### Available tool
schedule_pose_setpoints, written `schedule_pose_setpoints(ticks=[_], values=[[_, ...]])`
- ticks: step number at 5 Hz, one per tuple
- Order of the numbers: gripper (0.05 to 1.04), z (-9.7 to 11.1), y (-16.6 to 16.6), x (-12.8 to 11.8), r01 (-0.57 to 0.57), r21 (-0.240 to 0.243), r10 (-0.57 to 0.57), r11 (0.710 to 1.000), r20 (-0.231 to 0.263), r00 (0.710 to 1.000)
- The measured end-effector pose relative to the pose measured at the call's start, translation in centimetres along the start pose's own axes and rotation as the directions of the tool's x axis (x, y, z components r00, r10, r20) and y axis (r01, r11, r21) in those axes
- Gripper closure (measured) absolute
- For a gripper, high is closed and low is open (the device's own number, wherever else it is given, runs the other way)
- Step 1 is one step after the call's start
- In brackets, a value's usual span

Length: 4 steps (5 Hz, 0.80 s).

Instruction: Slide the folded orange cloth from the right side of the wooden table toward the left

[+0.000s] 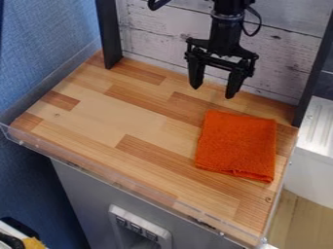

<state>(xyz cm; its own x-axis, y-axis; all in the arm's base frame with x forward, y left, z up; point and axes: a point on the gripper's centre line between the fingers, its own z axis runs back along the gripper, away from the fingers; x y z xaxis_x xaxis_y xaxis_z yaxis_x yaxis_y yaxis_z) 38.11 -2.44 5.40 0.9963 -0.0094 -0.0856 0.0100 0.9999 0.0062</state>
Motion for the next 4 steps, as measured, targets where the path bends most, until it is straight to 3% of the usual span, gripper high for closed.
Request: schedule_pose_setpoints(ticks=[1,2,4], values=[[0.084,-1.5,-0.2,-1.0,0.005,0.002,-0.005,1.0,-0.028,1.0],[0.084,-2.6,-1.7,-2.0,0.03,0.001,-0.03,1.0,-0.023,0.999],[0.084,-2.4,-3.5,-3.3,0.07,0.002,-0.07,0.998,0.086,0.994]])
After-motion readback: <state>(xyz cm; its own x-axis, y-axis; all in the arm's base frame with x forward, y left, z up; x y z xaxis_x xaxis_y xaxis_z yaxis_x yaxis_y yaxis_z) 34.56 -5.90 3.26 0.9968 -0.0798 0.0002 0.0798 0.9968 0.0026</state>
